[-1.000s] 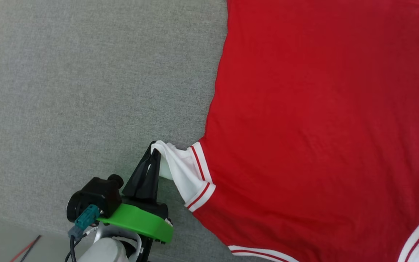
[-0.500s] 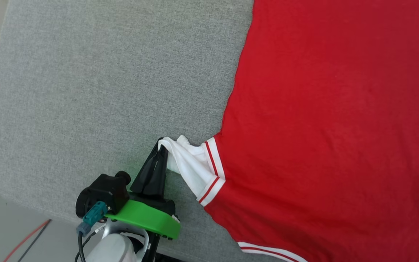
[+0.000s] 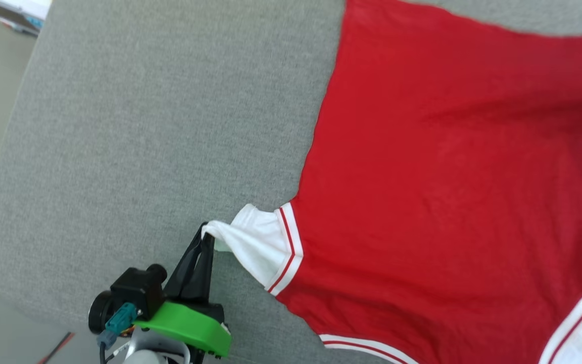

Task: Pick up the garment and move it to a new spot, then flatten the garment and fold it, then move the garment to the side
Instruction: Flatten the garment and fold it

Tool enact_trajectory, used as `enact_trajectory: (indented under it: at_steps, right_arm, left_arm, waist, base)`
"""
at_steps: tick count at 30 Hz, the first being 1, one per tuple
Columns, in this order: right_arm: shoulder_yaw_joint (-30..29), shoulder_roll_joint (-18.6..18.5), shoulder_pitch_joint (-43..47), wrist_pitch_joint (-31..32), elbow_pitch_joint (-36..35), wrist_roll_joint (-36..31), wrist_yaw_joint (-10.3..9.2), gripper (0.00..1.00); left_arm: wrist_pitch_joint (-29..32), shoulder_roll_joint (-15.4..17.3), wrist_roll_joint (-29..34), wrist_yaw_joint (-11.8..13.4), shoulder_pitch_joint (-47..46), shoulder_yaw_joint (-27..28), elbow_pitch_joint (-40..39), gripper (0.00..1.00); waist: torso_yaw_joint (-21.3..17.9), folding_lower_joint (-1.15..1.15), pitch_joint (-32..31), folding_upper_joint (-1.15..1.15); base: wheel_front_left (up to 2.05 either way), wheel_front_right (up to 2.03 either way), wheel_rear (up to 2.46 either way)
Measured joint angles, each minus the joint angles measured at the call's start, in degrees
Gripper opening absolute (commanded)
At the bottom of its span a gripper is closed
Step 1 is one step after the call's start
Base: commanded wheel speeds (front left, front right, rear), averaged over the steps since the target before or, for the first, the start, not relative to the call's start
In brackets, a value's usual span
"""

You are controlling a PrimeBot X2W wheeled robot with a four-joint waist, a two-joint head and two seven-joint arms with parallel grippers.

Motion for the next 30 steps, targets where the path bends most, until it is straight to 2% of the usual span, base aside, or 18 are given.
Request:
enact_trajectory:
  at_steps: [5, 8, 14, 20, 24, 26, 30]
  right_arm:
    - [1.8, -6.0, 9.5, -3.7, -4.7, 3.9, 0.0, 0.0]
    - [0.8, -8.6, 15.9, -6.2, -7.0, 5.5, 0.0, 0.0]
    - [-4.7, -10.0, 30.9, -9.5, -10.1, 8.8, 0.0, 0.0]
    - [-12.8, -7.7, 47.4, -11.3, -12.2, 10.1, 0.0, 0.0]
    - [-14.7, -3.3, 57.8, -11.2, -14.2, 9.0, 0.0, 0.0]
    - [-14.5, 0.1, 61.8, -11.0, -14.1, 7.8, 0.0, 0.0]
    - [-14.3, 4.6, 64.3, -11.1, -12.9, 6.6, 0.0, 0.0]
  left_arm:
    - [0.5, 1.3, -0.2, 1.0, 2.5, 0.6, -0.5, 0.0]
    - [0.8, 2.0, -0.4, 1.2, 3.6, 0.8, -0.8, 0.0]
    - [1.1, 2.8, -1.0, 2.4, 5.7, 1.6, -1.3, 0.0]
    - [1.1, 3.6, -1.4, 3.0, 7.7, 2.1, -1.7, 0.0]
    - [1.1, 3.9, -1.6, 3.0, 8.0, 2.4, -1.7, 0.0]
    - [1.1, 3.9, -1.6, 3.0, 8.0, 2.4, -1.7, 0.0]
    - [1.1, 3.9, -1.6, 3.0, 8.0, 2.3, -1.4, 0.0]
  waist:
    - [-1.7, -0.01, -4.7, 0.0]
    - [-2.9, -0.01, -7.2, 0.0]
    - [-5.7, -0.01, -11.2, 0.0]
    - [-8.4, -0.01, -14.0, 0.0]
    - [-9.8, -0.01, -15.0, 0.0]
    - [-10.3, -0.01, -15.2, 0.0]
    - [-10.5, -0.01, -15.0, 0.0]
  base:
    - [0.0, 0.0, 0.0]
    - [0.0, 0.0, 0.0]
    - [0.0, 0.0, 0.0]
    - [0.0, 0.0, 0.0]
    - [0.0, 0.0, 0.0]
    - [0.0, 0.0, 0.0]
    - [0.0, 0.0, 0.0]
